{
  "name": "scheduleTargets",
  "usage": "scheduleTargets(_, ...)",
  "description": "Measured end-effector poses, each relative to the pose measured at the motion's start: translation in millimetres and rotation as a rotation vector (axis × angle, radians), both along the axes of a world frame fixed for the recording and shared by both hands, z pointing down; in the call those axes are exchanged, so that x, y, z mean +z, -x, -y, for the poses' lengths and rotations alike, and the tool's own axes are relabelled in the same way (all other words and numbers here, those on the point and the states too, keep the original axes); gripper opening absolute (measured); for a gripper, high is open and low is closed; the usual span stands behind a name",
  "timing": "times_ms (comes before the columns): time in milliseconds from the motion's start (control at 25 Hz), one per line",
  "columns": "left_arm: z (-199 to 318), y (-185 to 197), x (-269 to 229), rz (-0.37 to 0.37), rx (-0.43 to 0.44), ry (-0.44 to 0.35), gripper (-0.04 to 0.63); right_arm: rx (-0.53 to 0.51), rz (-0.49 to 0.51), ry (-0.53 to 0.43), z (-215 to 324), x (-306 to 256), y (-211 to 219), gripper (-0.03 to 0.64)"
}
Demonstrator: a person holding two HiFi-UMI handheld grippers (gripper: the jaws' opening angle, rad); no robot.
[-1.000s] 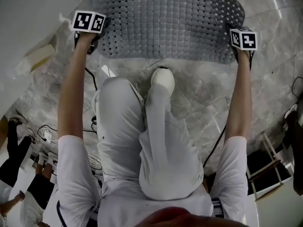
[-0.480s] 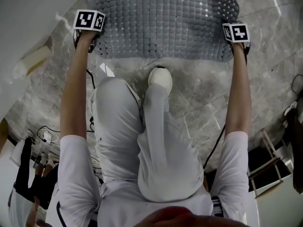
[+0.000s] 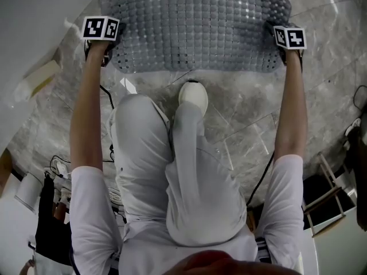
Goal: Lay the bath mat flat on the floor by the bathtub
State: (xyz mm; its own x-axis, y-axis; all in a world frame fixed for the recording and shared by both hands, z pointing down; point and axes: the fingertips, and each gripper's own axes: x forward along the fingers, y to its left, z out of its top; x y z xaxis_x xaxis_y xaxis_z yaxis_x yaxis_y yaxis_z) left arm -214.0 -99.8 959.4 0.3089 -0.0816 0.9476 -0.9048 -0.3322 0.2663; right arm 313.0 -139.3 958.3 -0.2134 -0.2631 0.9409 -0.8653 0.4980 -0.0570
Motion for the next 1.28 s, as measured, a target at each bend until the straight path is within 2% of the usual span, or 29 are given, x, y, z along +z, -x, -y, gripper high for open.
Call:
scheduleTargets(240, -0.8, 5.5, -3.8, -0.112, -0.017, 0.021, 0.082, 0.064, 0.301, 0.038, -4.0, -2.6, -12.0, 0.151)
scheduleTargets(320, -0.3, 8.0, -5.1, -0.126, -0.02, 0.029, 0.098, 0.081, 0.361, 0.04, -5.5, -3.2, -17.7, 0.149)
scheduleTargets(440, 0.2, 15.4, -4.7, -0.118, -0.013, 0.038, 0.129, 0.086, 0.388, 0.05, -8.0, -2.3, -24.8, 0.147)
scheduleTargets(800, -2.9, 30.0, -7.5, -0.128, -0.036, 0.055, 0.184, 0.128, 0.382, 0.074, -14.6, -1.2, -50.8, 0.161)
scheduleTargets(960, -7.6, 52.3, -12.1, -0.096, -0.033, 0.061, 0.193, 0.133, 0.301, 0.056, -16.6, -0.9, -69.3, 0.16)
scheduleTargets(1120, -7.3, 68.2, -19.6, -0.072, -0.076, 0.017, 0.192, 0.148, 0.181, -0.045, -11.7, -12.1, -83.2, 0.147)
scheduleTargets(1280, -9.7, 70.2, -31.2, -0.007, -0.137, -0.059, 0.166, 0.166, 0.04, -0.178, -16.4, -33.3, -68.9, 0.095)
